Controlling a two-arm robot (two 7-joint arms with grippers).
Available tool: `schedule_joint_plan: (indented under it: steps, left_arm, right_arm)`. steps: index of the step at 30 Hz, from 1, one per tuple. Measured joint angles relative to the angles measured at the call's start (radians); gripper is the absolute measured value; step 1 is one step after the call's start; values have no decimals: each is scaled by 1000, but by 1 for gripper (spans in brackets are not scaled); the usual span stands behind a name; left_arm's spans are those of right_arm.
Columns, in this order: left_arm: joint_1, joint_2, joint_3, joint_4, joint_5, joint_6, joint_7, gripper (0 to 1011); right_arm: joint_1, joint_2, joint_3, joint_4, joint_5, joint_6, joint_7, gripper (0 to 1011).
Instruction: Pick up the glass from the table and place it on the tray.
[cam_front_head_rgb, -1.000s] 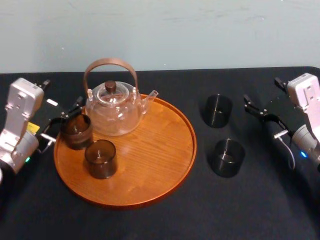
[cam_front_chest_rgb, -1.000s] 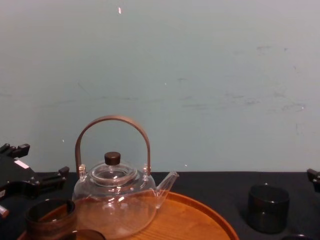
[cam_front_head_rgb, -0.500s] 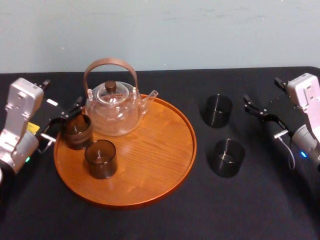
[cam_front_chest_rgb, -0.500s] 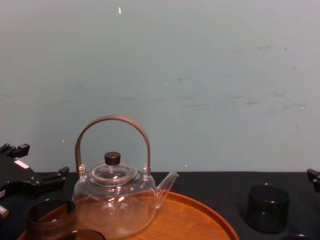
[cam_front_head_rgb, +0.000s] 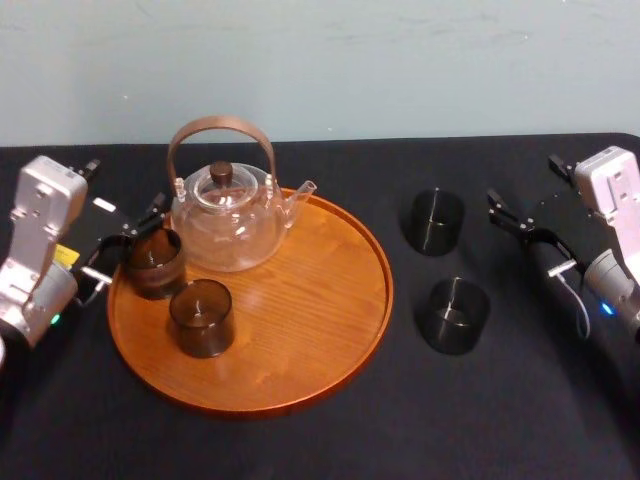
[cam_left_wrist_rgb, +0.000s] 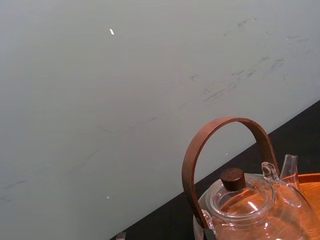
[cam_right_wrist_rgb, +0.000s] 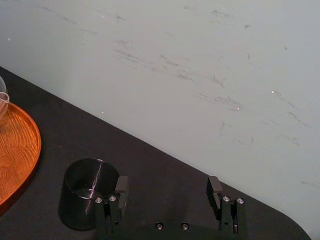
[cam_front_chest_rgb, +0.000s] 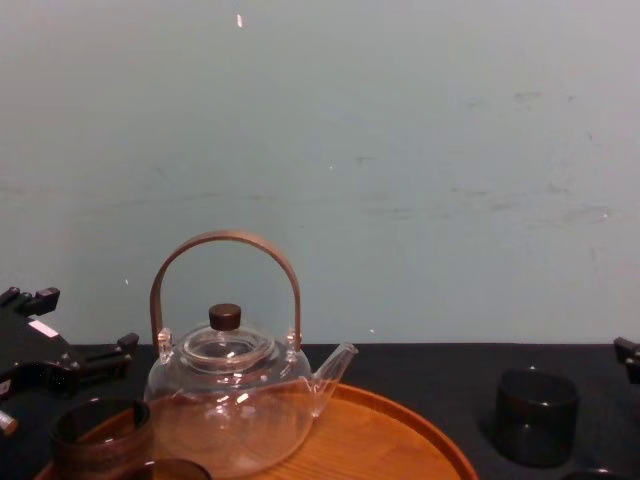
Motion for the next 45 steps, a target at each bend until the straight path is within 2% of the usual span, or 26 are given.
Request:
schedule_joint_plan:
  steps: [4,10,20,28,30,37,45]
  left_arm:
    - [0,0,0,0,0,0,0,1001]
    - [0,0,0,0,0,0,0,1001]
    - [0,0,0,0,0,0,0,1001]
    - [0,0,0,0,0,0,0,1001]
    - [0,0,0,0,0,0,0,1001]
    - [0,0,0,0,0,0,0,1001]
    - [0,0,0,0,0,0,0,1001]
  right_arm:
    - [0,0,1,0,0,0,0,1002]
    - [-11,-2,21,-12,9,13,36,1003]
    - [-66,24,72,-92,63,64,103,1002]
    - [-146,72,122,-187,131,114,173,1002]
    - [-181,95,142,-223,155,130,206,1002]
    - [-252,145,172,-281,185,150,277,1002]
    - [-306,190,193,-313,197,164,352,1002]
